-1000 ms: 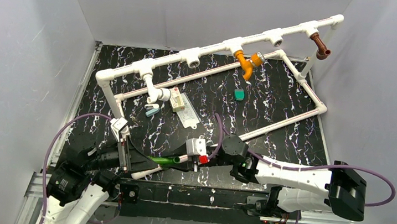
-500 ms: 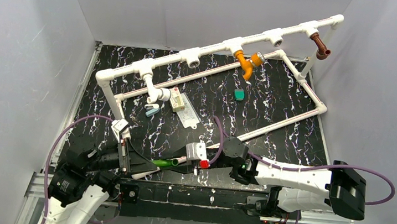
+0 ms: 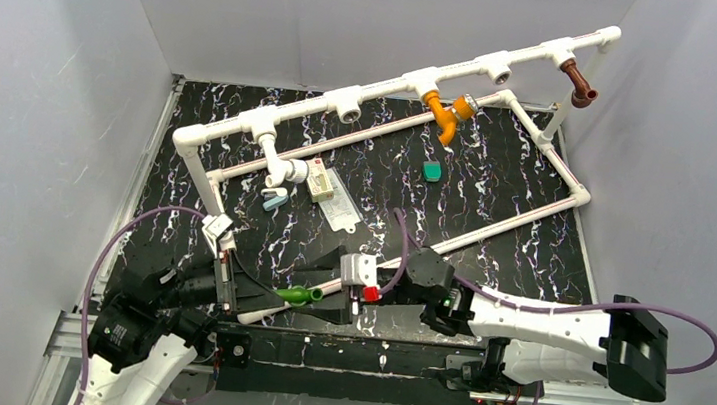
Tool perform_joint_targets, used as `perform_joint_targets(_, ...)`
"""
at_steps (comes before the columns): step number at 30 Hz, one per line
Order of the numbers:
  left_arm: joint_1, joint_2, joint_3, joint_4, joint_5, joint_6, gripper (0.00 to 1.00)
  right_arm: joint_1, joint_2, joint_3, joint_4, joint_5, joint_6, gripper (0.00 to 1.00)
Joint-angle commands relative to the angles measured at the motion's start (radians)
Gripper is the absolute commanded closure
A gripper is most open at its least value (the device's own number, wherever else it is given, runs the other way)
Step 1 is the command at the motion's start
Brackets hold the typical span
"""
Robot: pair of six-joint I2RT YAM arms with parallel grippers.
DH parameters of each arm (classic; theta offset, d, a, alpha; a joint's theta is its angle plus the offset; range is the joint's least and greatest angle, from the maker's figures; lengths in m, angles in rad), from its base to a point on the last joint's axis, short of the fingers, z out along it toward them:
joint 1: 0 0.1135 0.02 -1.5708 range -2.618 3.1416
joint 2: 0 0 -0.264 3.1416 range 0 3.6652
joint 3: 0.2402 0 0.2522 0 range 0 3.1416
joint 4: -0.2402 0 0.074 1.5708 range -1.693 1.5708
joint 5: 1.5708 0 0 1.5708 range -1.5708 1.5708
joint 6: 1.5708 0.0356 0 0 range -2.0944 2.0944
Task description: Install the water faucets
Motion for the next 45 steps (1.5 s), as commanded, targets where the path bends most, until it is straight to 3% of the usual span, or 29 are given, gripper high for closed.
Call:
perform_joint_targets(1,-0.005,0.029,0.018,-0.042,-0.023,0.106,1.0,0.006,-0.078,0.02,-0.043,0.079,0.032,0.22)
perform_joint_targets(8,-0.005,0.095,0.081,-0.16,-0.115,0.346,1.0,0.006,-0.167,0.058,-0.254,0.131,0.193,0.07)
perform_joint_targets(15,-0.005,0.12,0.201,-0.19,-0.265,0.65,1.0,-0.018,-0.217,0.109,-0.453,0.311,0.546,0.05)
perform_joint_targets(18,-0.005,0.121,0.217,-0.181,-0.295,0.742,1.0,-0.105,-0.166,0.212,-0.638,0.226,0.707,0.06)
perform_joint_targets(20,-0.005,0.123,0.229,-0.173,-0.316,0.793,1.0,-0.193,-0.146,0.239,-0.665,0.104,0.812,0.08)
perform_joint_targets(24,-0.005,0.11,0.246,-0.154,-0.374,0.901,1.0,-0.332,-0.143,0.15,-0.462,-0.169,1.058,0.11)
perform_joint_targets(29,-0.005,0.115,0.225,-0.121,-0.34,0.919,1.0,-0.375,-0.067,0.064,-0.187,-0.319,1.348,0.15)
perform_joint_targets(38,-0.005,0.146,0.327,-0.051,-0.327,0.991,1.0,-0.37,0.092,-0.017,0.242,-0.297,1.771,0.17)
perform_joint_targets(45,-0.008,0.157,0.305,0.017,-0.331,1.111,1.0,-0.339,0.164,0.034,0.309,-0.22,1.868,0.18)
